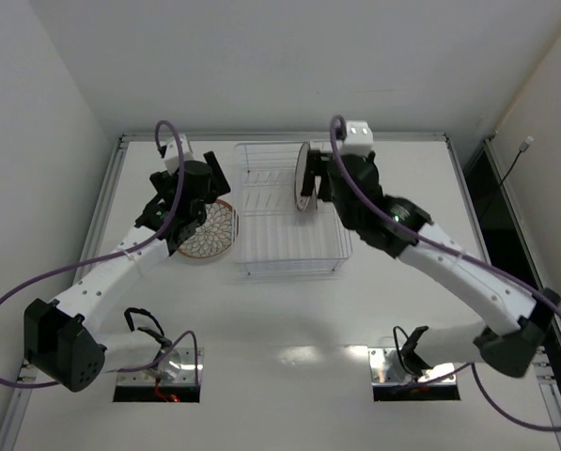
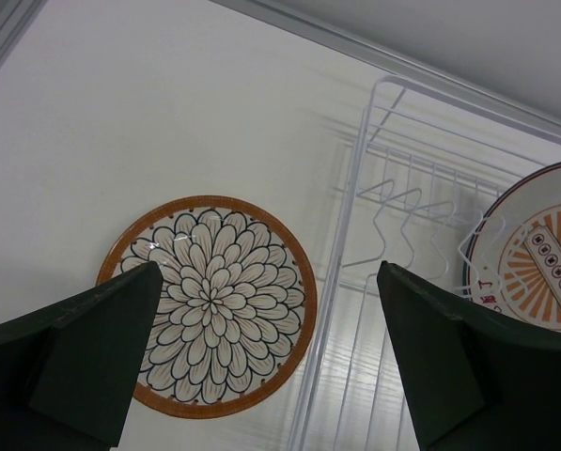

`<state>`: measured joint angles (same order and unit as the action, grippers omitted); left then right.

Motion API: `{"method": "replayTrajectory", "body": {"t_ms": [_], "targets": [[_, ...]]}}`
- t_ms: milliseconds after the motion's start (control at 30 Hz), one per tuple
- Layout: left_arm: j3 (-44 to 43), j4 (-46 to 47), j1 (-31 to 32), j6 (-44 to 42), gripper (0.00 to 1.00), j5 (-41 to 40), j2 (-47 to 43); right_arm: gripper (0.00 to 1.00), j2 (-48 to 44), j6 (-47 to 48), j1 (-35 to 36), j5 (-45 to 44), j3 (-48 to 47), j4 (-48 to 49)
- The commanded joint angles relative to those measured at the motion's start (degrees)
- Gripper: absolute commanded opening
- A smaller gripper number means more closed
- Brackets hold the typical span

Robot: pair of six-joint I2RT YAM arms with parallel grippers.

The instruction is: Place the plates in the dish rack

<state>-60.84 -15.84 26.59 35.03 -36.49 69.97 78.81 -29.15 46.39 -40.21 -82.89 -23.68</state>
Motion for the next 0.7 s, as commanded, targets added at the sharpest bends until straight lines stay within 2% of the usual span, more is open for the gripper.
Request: {"method": "replayTrajectory", "body": {"t_ms": [0, 33, 100, 200, 333, 500, 567, 667], "targets": [[0.5, 1.3, 1.0, 1.6, 1.00, -3.8, 0.8, 0.74, -8.2, -7.3, 0.5, 9.9, 17.6, 5.7], [0.5, 0.8, 2.1, 0.9, 1.00, -5.4, 1.8, 0.74, -13.4, -9.6, 1.2, 10.7, 26.7, 9.5], [-0.2, 0.2, 3.4, 0.1, 0.99, -9.7, 4.6, 0.73, -17.9, -12.9, 1.7, 12.0, 37.7, 12.9], [2.0, -0.6, 3.4, -0.4, 0.99, -11.7, 5.2, 0.71, -24.4, -15.0, 2.7, 14.5, 48.3, 16.7], [4.2, -3.3, 3.4, -0.5, 0.99, -14.9, 4.5, 0.71, -26.8, -15.5, 4.4, 14.3, 54.1, 21.0], [14.2, 5.7, 5.1, -14.5, 0.94, -14.9, -5.3, 0.71, -24.3, -14.4, 5.7, 9.9, 57.6, 21.6], [19.6, 8.5, 5.1, -22.2, 0.93, -9.7, -8.1, 0.72, -23.8, -14.4, 5.7, 8.8, 57.6, 20.5], [21.9, 9.2, 5.1, -26.5, 0.91, -4.4, -11.1, 0.75, -25.0, -13.8, 5.7, 8.7, 59.1, 20.8]]}}
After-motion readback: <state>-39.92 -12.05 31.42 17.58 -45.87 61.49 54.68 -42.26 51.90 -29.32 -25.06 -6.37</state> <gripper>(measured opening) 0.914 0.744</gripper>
